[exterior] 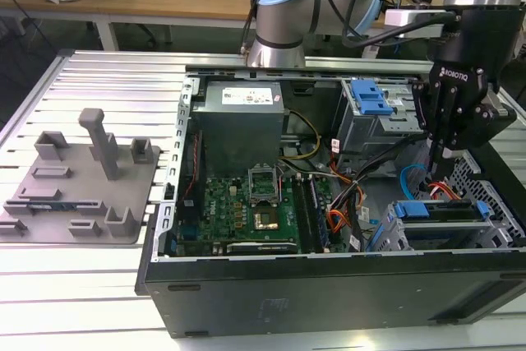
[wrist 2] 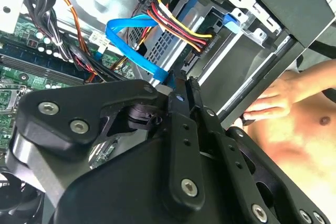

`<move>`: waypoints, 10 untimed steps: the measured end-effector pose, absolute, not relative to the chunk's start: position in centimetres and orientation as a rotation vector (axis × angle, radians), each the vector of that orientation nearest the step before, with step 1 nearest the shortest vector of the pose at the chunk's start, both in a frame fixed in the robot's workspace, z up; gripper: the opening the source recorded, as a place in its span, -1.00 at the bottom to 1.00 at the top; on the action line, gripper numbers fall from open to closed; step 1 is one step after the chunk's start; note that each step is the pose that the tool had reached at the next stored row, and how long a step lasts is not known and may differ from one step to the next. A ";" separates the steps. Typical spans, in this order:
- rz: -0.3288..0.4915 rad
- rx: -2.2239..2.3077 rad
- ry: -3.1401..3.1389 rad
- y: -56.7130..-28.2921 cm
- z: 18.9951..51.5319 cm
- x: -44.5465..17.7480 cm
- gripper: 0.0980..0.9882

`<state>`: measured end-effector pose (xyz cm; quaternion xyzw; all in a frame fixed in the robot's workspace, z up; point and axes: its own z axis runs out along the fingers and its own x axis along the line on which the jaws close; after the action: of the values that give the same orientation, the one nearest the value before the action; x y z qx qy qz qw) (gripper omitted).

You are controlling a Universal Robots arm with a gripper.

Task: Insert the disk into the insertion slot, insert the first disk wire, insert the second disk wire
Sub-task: 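Insert the second disk wire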

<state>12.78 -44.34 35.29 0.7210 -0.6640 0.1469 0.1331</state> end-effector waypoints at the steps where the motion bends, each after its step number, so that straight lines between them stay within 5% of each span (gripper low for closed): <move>1: 0.426 2.091 -1.926 -44.3 35.3 12.8 -0.86; 10: 0.377 2.120 -1.961 -45.1 35.6 12.9 -0.86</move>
<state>12.89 -45.13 35.65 0.7232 -0.6689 0.1287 0.1141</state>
